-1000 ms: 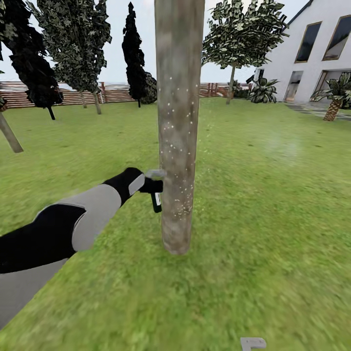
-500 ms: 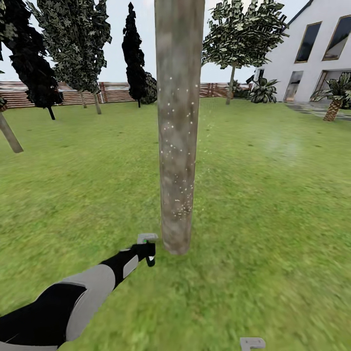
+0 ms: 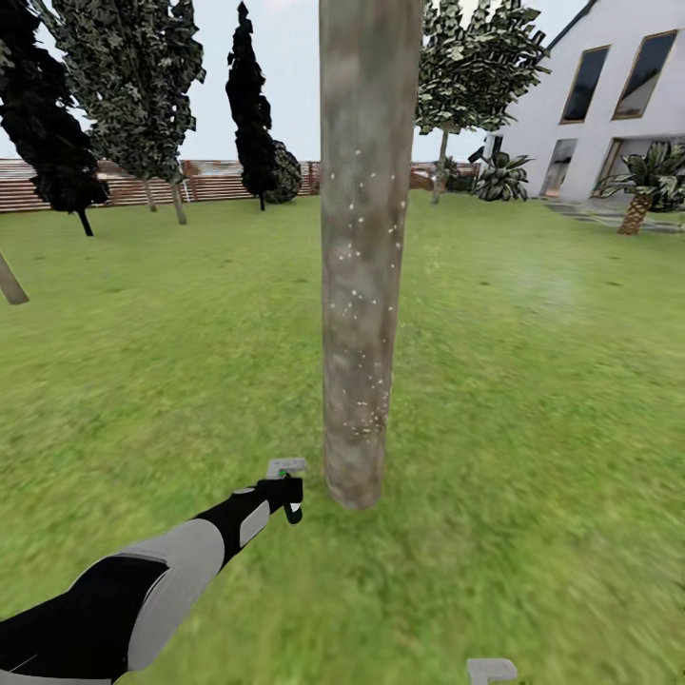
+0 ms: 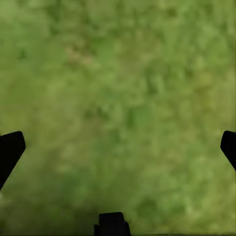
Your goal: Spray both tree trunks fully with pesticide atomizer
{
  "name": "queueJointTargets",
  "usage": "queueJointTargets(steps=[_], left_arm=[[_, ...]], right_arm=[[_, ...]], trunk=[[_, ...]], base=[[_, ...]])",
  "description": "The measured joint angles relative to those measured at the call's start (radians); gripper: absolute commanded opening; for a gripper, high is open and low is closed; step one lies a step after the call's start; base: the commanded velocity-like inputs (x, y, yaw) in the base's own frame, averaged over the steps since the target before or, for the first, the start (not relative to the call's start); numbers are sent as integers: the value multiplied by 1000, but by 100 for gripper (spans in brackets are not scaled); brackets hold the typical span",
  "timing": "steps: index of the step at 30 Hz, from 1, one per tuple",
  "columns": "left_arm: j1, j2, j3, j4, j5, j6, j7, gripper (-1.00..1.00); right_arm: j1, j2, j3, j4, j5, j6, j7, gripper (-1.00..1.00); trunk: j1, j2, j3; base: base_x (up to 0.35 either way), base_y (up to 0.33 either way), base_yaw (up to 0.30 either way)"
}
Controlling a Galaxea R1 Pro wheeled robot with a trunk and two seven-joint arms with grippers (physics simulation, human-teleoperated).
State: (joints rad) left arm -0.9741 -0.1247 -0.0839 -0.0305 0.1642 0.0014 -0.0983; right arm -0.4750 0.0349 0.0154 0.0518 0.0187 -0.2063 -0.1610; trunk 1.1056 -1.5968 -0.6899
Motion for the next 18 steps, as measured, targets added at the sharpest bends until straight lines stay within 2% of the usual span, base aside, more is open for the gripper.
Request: queueJointTargets(steps=[11, 18], left_arm=[[0, 0, 0, 0, 0, 4, -1, -100], [0, 0, 0, 0, 0, 5, -1, -100]], right_arm=[[0, 0, -1, 0, -1, 0, 0, 100], [0, 0, -1, 0, -1, 0, 0, 100]], trunk=[[0, 0, 0], [0, 0, 0]], base=[[3, 349, -289], [0, 350, -151]])
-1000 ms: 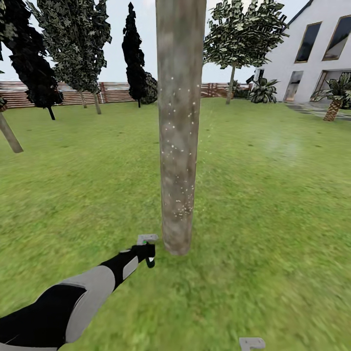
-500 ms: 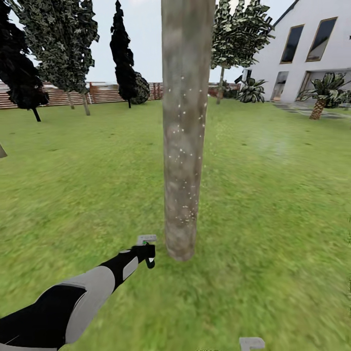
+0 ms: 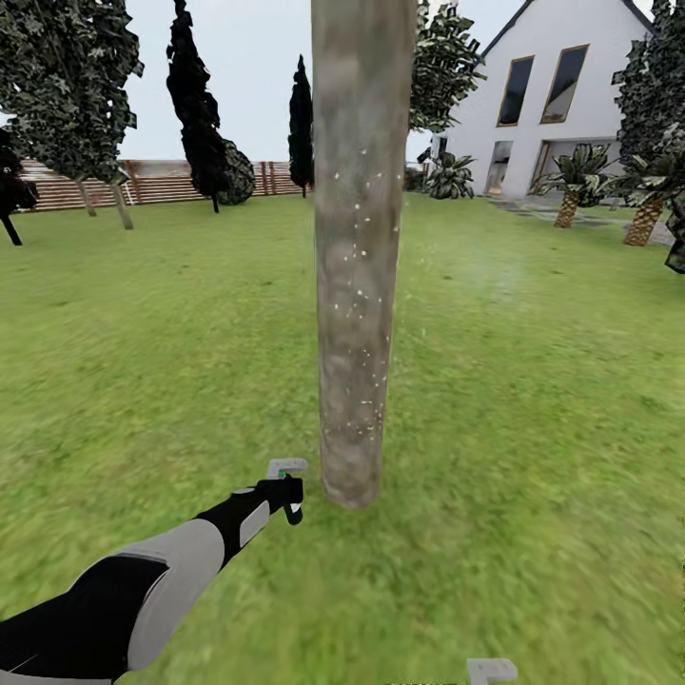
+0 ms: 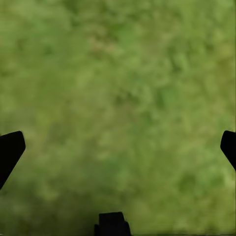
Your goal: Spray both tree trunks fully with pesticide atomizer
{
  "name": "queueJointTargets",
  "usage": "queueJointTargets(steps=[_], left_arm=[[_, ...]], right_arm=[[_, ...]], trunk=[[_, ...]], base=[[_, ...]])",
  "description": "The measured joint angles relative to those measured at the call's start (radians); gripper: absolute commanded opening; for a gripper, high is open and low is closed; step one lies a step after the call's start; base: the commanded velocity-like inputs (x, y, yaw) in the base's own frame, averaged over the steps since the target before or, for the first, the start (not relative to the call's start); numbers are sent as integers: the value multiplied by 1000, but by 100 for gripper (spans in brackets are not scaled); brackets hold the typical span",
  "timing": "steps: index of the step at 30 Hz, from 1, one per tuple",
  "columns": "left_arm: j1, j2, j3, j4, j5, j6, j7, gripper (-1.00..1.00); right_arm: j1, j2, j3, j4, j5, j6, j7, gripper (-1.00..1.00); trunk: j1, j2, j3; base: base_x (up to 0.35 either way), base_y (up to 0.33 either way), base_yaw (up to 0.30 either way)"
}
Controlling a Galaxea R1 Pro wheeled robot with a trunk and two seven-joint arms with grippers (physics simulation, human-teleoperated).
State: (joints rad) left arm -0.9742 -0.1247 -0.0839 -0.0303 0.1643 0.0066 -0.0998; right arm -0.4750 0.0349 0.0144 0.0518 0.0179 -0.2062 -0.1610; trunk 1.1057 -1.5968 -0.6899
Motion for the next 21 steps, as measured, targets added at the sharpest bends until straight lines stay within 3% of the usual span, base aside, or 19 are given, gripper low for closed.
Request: queueJointTargets(steps=[10, 17, 21], left_arm=[[0, 0, 0, 0, 0, 0, 0, -100], [0, -1, 0, 1, 0, 0, 0, -100], [0, -4, -1, 2, 0, 1, -1, -100]], right_arm=[[0, 0, 0, 0, 0, 0, 0, 100], [0, 0, 0, 0, 0, 0, 0, 100], [0, 0, 0, 0, 0, 0, 0, 100]], trunk=[[0, 0, 0], [0, 0, -1], [0, 0, -1]], base=[[0, 350, -281], [18, 350, -51], [34, 350, -211]])
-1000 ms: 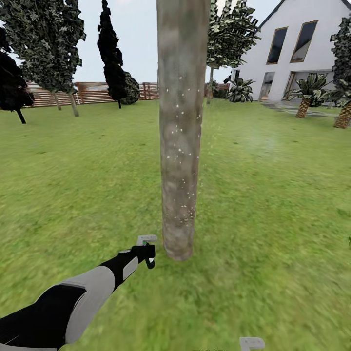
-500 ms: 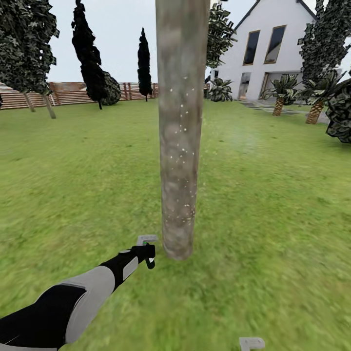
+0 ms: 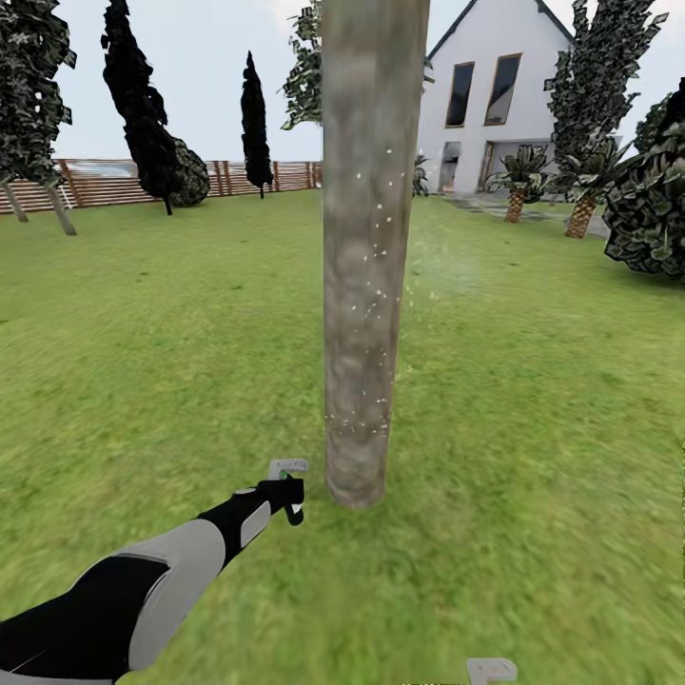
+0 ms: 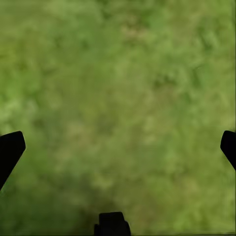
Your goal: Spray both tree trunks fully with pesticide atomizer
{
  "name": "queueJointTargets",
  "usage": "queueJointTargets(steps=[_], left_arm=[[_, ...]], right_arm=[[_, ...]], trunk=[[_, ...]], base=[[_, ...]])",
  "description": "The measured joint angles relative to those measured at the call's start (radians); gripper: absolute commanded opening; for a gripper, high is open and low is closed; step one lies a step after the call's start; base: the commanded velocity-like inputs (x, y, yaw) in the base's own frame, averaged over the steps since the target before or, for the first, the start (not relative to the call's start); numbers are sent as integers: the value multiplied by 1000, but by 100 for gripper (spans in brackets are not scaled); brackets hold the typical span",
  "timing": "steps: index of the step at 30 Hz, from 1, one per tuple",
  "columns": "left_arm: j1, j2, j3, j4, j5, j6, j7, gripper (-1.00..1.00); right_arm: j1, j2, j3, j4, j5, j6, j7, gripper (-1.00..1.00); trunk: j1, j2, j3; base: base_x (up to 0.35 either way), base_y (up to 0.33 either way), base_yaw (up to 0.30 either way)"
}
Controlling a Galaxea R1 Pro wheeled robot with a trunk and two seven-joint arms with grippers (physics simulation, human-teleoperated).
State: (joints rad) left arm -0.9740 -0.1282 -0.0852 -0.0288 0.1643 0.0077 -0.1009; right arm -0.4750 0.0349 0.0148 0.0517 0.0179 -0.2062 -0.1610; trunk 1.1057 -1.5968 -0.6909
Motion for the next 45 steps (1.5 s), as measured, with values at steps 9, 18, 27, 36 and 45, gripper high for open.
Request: queueJointTargets(steps=[9, 18, 27, 36, 45], left_arm=[[0, 0, 1, 0, 0, 1, 0, -100], [0, 1, 1, 0, 0, 1, 0, -100], [0, 0, 1, 0, 0, 1, 0, -100], [0, -1, 0, 1, 0, 0, -1, -100], [0, -43, -26, -344, 7, 356, -10, -100]], right_arm=[[0, 0, 0, 0, 0, 0, 0, 100], [0, 0, 0, 0, 0, 0, 0, 100], [0, 0, 0, 0, 0, 0, 0, 100], [0, 0, 0, 0, 0, 0, 0, 100], [0, 2, 1, 1, 0, 0, -1, 100]], trunk=[[0, 0, 0], [0, 0, -1], [0, 0, -1], [0, 0, -1], [0, 0, 0]], base=[[1, 350, -295], [0, 350, -168], [0, 350, -285], [0, 304, -274], [0, 12, -14]])
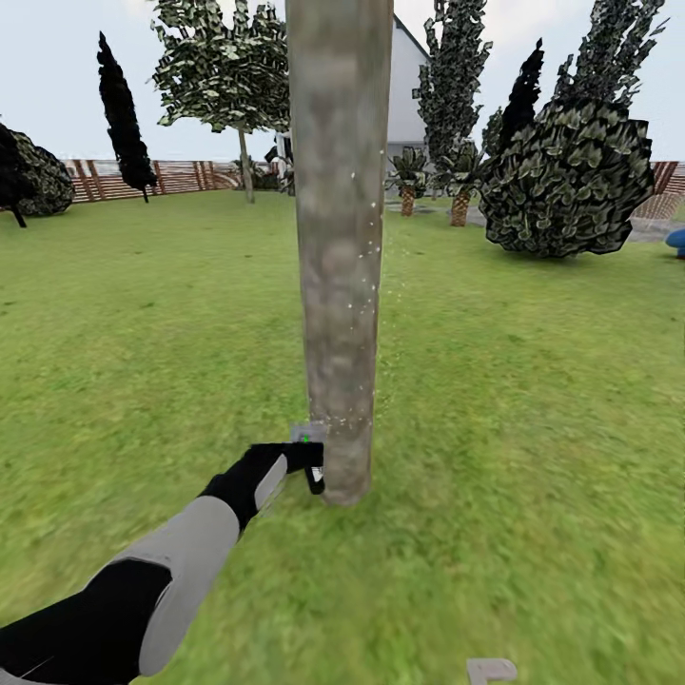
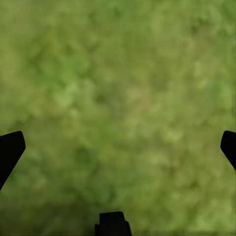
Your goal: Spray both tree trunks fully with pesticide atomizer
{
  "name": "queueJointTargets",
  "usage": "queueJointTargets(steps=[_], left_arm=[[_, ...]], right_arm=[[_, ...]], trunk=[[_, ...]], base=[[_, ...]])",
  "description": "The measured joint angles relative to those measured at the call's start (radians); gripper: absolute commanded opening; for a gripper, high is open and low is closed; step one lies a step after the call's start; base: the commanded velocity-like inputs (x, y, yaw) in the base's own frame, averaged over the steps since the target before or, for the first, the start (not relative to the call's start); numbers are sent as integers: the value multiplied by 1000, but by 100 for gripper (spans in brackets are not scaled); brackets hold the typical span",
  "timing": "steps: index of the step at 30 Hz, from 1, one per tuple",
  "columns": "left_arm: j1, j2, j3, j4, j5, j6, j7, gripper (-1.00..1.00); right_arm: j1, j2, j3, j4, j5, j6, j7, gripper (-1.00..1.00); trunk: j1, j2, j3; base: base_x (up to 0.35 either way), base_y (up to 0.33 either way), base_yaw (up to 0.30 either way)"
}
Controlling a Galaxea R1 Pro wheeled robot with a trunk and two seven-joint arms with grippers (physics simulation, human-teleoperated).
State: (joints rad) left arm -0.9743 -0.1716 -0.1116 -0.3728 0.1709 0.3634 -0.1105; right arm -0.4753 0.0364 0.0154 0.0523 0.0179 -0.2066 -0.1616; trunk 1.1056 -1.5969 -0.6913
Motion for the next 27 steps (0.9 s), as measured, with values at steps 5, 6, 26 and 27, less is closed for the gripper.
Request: queueJointTargets(steps=[5, 6, 26, 27], left_arm=[[1, 2, 7, -217, -2, 199, 0, -100], [1, 3, 7, -216, -2, 202, 0, -100], [-134, 43, -2, -626, -1, 615, 8, -100], [-154, 44, -2, -624, 1, 616, 8, -100]], right_arm=[[0, 0, 0, 0, -1, 0, 0, 100], [0, 0, 0, 0, -1, 0, 0, 100], [0, 0, 0, 0, -2, 0, 0, 100], [0, 0, 0, 0, -2, 0, 0, 100]], trunk=[[1, 0, 0], [0, 0, 0], [0, 0, 0], [0, 0, 0]], base=[[-137, 5, 0], [-162, 31, 0], [-20, 4, 0], [0, 0, 0]])
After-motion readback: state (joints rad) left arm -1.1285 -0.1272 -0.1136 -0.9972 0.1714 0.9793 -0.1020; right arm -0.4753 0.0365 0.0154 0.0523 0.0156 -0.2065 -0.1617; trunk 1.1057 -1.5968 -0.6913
